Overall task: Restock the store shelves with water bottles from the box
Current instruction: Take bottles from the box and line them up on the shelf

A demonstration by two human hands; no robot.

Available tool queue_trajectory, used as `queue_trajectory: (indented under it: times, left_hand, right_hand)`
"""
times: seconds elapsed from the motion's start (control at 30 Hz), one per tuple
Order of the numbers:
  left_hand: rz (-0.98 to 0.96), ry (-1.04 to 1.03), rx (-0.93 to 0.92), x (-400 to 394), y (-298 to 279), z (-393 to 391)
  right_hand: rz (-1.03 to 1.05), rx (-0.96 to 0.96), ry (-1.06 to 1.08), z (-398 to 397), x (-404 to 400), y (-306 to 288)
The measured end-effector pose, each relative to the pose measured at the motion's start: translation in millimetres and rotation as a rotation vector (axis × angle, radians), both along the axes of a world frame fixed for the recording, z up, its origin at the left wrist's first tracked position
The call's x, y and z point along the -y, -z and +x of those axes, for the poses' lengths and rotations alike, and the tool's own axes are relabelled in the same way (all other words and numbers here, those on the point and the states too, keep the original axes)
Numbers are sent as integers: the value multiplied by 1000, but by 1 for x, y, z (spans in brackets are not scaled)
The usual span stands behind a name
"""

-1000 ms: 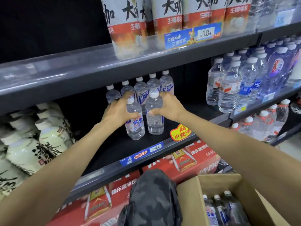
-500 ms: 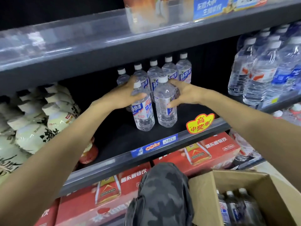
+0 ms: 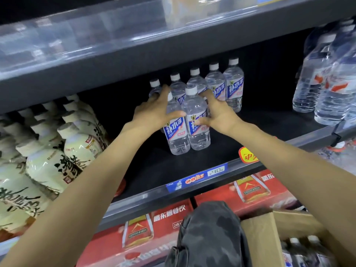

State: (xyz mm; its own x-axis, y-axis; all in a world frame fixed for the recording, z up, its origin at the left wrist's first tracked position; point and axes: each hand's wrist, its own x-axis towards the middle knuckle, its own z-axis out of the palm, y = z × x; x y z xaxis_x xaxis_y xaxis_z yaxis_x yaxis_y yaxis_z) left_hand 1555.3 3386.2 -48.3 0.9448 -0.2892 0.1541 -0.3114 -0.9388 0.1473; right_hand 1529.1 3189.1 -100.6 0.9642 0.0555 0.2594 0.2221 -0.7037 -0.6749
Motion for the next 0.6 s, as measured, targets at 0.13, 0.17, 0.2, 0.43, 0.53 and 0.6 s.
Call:
queue_trajectory:
  times: [0.13, 0.17, 0.2, 0.43, 0.53, 0.6]
  left_hand:
    - [12, -5, -79, -3, -6, 5]
    - [23, -4, -80, -3, -8, 8]
    - [31, -7, -73, -3, -9, 11]
    - [12, -54, 10, -7, 0, 33]
    - [19, -72, 40, -8, 4, 40]
    - [13, -75, 68, -8, 8, 41]
  right_hand:
    - [-113, 8, 96, 9, -8, 0]
    - [-130, 8, 111, 12, -10, 0]
    - [-142, 9, 121, 14, -12, 0]
    - [-185, 45, 170, 30, -24, 4]
    - [-168, 45, 172, 38, -27, 6]
    - [-143, 48, 164, 42, -29, 7]
